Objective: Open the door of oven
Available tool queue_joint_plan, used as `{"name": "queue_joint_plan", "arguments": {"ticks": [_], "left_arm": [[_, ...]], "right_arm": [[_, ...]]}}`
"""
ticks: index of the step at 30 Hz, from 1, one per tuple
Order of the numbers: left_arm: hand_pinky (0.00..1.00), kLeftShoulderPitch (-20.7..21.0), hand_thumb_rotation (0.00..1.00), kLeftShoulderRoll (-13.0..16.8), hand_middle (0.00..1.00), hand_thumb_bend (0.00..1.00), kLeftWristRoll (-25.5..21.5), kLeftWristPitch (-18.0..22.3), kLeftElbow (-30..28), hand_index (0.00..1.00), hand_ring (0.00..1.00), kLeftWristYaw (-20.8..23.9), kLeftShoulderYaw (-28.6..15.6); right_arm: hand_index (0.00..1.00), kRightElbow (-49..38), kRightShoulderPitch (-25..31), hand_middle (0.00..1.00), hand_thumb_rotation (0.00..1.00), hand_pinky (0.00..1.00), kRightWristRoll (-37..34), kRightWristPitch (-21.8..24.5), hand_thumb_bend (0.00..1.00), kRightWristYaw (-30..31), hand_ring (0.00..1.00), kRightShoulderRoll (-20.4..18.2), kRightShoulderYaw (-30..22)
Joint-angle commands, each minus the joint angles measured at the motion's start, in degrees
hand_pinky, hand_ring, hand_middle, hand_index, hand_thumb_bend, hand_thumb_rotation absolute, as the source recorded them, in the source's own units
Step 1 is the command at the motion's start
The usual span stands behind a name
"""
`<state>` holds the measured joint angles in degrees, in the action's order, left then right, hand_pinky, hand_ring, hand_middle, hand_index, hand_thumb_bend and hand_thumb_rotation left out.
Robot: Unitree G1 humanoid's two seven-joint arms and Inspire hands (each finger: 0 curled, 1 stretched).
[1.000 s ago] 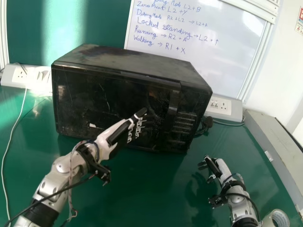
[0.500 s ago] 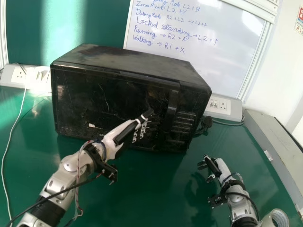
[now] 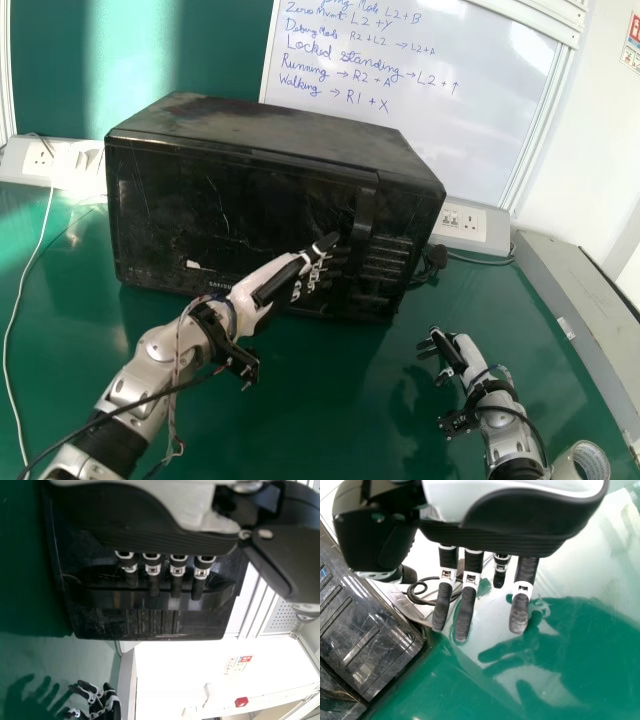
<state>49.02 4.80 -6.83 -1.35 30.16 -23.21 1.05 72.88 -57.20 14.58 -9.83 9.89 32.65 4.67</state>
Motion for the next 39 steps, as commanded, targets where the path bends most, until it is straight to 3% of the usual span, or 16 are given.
{"name": "queue_joint_plan", "arguments": {"ticks": [1,19,24,34,39], "left_arm": [[0.83,1.4,0.87,-0.5,1.00,1.00,0.0,0.8,1.3,0.95,0.99,-0.3,0.0],[0.86,5.8,0.87,-1.1,1.00,1.00,-0.9,4.8,10.8,0.96,1.00,-2.0,-1.6],[0.86,6.2,0.88,-1.1,1.00,1.00,0.4,6.7,12.2,0.96,0.99,-0.7,-1.4],[0.82,7.7,0.88,-2.4,0.95,1.00,2.3,5.6,14.1,0.88,0.93,10.7,-3.2],[0.83,8.4,0.89,-2.2,0.96,1.00,2.2,5.4,15.1,0.91,0.94,12.6,-3.7]], "right_arm": [[0.50,1.3,1.3,0.49,0.16,0.32,0.2,1.6,0.49,1.1,0.38,-0.8,0.1],[0.50,1.6,0.7,0.47,0.16,0.30,0.6,1.8,0.49,0.8,0.37,-0.9,0.3],[0.50,1.7,0.6,0.48,0.16,0.30,0.4,2.0,0.49,0.8,0.37,-0.9,0.2],[0.50,1.7,0.7,0.47,0.16,0.29,0.6,1.5,0.49,0.9,0.37,-0.6,0.3],[0.50,1.6,0.7,0.48,0.16,0.30,0.9,1.3,0.49,0.8,0.37,-0.5,0.5]]}}
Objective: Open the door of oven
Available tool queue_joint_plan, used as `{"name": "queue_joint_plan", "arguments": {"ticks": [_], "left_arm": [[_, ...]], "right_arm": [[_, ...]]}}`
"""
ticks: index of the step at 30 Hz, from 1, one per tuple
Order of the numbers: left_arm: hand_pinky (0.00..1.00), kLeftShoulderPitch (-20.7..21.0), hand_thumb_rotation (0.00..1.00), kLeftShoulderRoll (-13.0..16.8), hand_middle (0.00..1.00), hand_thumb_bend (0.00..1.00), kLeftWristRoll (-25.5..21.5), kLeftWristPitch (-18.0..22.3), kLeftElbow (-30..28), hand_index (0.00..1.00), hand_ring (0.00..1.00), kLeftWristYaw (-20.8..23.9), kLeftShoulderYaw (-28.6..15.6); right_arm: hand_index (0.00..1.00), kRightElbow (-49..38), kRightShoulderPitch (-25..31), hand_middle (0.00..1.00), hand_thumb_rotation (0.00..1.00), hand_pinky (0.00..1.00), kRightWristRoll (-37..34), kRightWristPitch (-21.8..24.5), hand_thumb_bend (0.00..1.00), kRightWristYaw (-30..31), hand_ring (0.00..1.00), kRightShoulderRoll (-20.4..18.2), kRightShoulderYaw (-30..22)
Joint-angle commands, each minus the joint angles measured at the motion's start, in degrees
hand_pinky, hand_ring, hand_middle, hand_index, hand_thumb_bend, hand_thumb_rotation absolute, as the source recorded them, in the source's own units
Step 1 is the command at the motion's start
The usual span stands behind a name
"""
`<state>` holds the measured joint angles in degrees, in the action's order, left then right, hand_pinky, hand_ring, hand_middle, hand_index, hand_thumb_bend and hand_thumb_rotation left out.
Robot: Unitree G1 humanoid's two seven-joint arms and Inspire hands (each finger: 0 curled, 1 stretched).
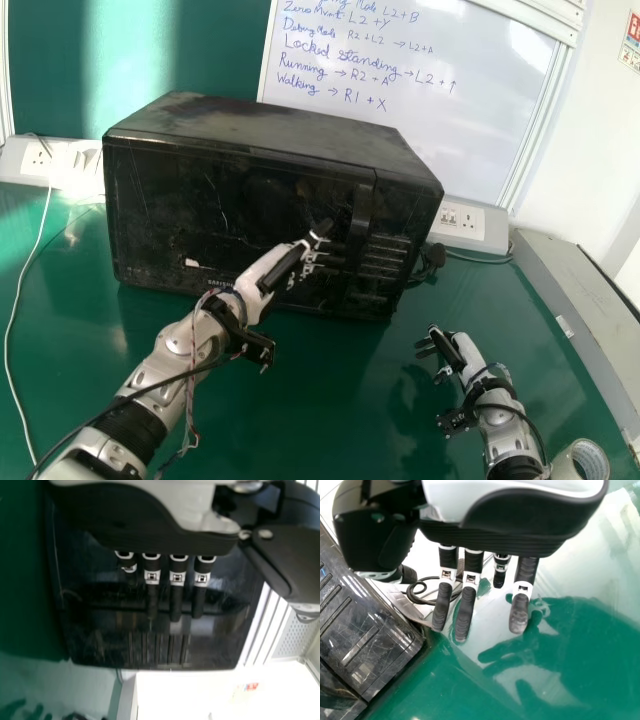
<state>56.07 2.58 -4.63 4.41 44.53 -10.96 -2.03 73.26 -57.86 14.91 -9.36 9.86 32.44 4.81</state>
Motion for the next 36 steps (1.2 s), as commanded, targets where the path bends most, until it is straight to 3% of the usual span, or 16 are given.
{"name": "queue_joint_plan", "arguments": {"ticks": [1,15,27,36], "left_arm": [[0.83,1.5,0.89,0.1,0.96,1.00,0.0,-0.3,1.0,0.92,0.94,0.5,-0.6],[0.81,3.5,0.88,-0.5,0.95,1.00,-0.7,-0.3,3.3,0.90,0.92,0.3,-1.6],[0.85,5.8,0.88,-0.3,0.94,1.00,-1.5,2.8,8.4,0.91,0.91,-7.7,-1.6],[0.84,8.0,0.87,-1.4,0.93,1.00,-2.0,4.5,12.9,0.90,0.90,-8.9,-2.5]], "right_arm": [[0.50,1.2,1.4,0.48,0.16,0.30,0.5,0.8,0.49,0.8,0.37,-0.3,0.3],[0.50,1.3,1.2,0.48,0.16,0.31,0.7,1.0,0.49,0.8,0.37,-0.2,0.3],[0.50,1.3,1.3,0.47,0.16,0.31,1.2,0.6,0.49,0.7,0.37,-0.2,0.2],[0.50,1.5,1.1,0.47,0.16,0.31,1.0,1.0,0.49,0.8,0.38,-0.3,0.0]]}}
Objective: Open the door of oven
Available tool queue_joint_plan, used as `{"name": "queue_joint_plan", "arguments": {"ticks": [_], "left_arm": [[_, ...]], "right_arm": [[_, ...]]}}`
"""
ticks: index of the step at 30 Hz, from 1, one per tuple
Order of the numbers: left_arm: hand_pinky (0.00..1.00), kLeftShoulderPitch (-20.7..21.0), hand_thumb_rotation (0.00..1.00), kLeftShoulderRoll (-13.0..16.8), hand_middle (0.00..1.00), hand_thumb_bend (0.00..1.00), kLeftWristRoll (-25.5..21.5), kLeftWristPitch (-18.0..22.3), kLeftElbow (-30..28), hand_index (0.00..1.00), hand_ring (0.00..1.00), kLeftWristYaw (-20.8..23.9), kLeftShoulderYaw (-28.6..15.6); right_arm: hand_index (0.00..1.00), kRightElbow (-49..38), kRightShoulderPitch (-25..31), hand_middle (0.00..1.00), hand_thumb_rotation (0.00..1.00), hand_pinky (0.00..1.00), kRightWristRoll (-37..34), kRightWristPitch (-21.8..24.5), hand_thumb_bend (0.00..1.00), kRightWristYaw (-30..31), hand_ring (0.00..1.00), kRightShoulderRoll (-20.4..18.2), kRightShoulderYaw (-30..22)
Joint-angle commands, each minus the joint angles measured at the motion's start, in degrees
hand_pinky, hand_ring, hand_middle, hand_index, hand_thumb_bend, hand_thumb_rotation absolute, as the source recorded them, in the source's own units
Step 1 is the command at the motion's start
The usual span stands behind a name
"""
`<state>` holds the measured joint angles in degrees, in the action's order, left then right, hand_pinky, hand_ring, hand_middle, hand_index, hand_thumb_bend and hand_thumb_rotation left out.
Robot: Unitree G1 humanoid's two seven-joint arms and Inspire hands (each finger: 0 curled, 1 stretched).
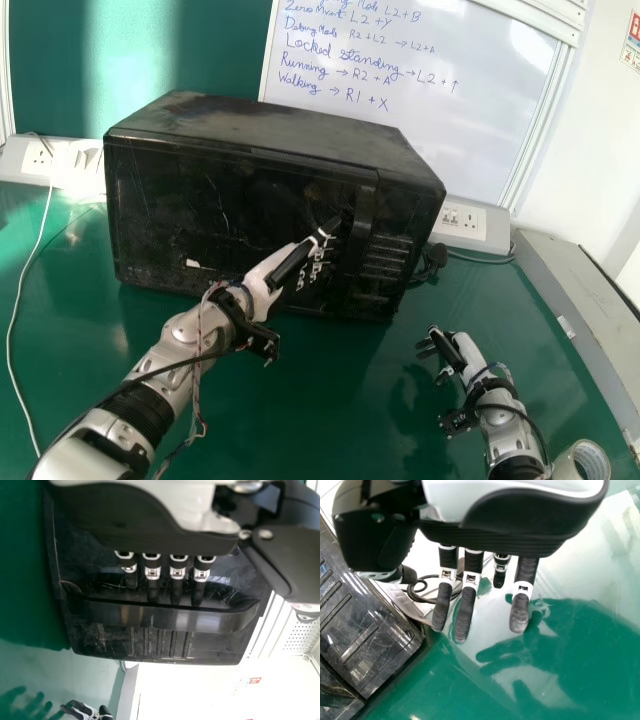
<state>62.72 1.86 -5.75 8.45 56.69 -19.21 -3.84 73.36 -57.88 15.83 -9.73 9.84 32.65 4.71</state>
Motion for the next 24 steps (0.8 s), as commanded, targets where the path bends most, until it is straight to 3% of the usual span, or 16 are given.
{"name": "queue_joint_plan", "arguments": {"ticks": [1,8,15,24], "left_arm": [[0.84,1.6,0.87,-0.8,0.93,1.00,-1.0,0.7,1.1,0.90,0.90,-0.9,-0.8],[0.81,2.4,0.87,-1.2,0.94,1.00,-0.4,3.3,3.9,0.93,0.91,-2.9,-0.6],[0.84,3.2,0.85,-1.7,0.94,1.00,-1.9,3.1,5.8,0.92,0.90,-5.2,-2.2],[0.79,4.2,0.84,-1.9,0.94,1.00,-3.4,3.2,8.7,0.94,0.88,-8.9,-4.3]], "right_arm": [[0.50,1.3,1.1,0.47,0.16,0.31,0.3,1.3,0.49,0.7,0.38,-0.5,0.2],[0.50,1.5,0.9,0.47,0.16,0.31,0.2,1.7,0.49,1.0,0.37,-0.4,0.1],[0.50,1.5,0.8,0.47,0.16,0.29,0.2,1.8,0.49,0.9,0.36,-0.5,0.1],[0.50,1.7,0.6,0.47,0.16,0.31,0.3,2.0,0.49,1.0,0.38,-0.4,0.1]]}}
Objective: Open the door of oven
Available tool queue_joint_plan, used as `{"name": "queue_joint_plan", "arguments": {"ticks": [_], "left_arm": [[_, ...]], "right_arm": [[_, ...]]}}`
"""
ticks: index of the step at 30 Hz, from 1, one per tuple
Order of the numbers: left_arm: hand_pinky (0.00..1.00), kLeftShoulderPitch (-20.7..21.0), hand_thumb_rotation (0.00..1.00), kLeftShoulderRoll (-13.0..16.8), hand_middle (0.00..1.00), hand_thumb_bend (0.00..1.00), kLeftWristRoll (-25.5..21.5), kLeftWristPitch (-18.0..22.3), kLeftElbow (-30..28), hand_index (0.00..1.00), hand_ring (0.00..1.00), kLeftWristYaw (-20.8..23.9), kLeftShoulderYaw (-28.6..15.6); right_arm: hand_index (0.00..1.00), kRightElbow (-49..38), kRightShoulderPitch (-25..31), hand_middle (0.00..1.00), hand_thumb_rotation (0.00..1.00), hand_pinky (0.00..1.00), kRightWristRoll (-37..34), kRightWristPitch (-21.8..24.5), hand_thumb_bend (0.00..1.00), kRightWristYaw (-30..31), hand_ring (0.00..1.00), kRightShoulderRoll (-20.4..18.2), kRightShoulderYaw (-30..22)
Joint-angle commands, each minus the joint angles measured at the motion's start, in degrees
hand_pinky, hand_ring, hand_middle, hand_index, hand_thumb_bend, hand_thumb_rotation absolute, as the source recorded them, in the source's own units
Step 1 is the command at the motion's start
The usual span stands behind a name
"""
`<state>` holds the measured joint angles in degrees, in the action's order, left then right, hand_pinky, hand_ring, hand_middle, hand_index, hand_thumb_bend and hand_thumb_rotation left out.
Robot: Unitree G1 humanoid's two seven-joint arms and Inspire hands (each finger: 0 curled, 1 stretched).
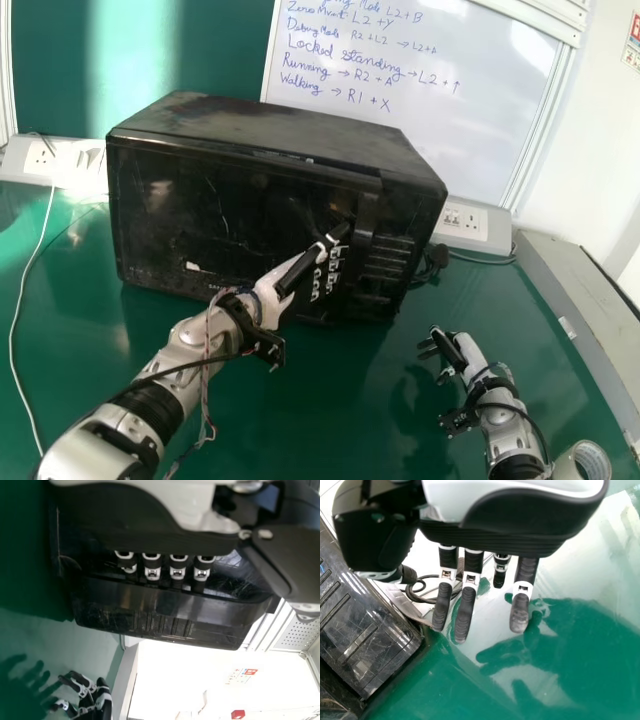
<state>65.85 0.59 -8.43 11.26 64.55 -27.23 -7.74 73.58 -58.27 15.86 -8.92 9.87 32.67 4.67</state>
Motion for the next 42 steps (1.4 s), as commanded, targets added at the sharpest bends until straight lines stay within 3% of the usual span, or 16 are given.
{"name": "queue_joint_plan", "arguments": {"ticks": [1,19,42], "left_arm": [[0.78,1.2,0.84,-0.7,0.94,1.00,-0.7,0.5,1.1,0.93,0.88,-1.0,-0.5],[0.83,4.0,0.85,-1.0,0.95,1.00,-0.8,1.2,5.3,0.94,0.87,-4.6,-1.2],[0.65,5.0,0.80,0.1,0.84,1.00,-0.8,-0.9,6.5,0.85,0.79,-12.2,-2.1]], "right_arm": [[0.50,1.5,1.0,0.47,0.16,0.31,0.3,1.1,0.49,0.9,0.38,-0.5,0.2],[0.50,1.6,0.8,0.47,0.16,0.31,0.4,1.3,0.49,0.6,0.38,-0.8,0.2],[0.50,1.6,0.7,0.48,0.16,0.32,0.9,1.6,0.49,0.6,0.38,-0.9,0.5]]}}
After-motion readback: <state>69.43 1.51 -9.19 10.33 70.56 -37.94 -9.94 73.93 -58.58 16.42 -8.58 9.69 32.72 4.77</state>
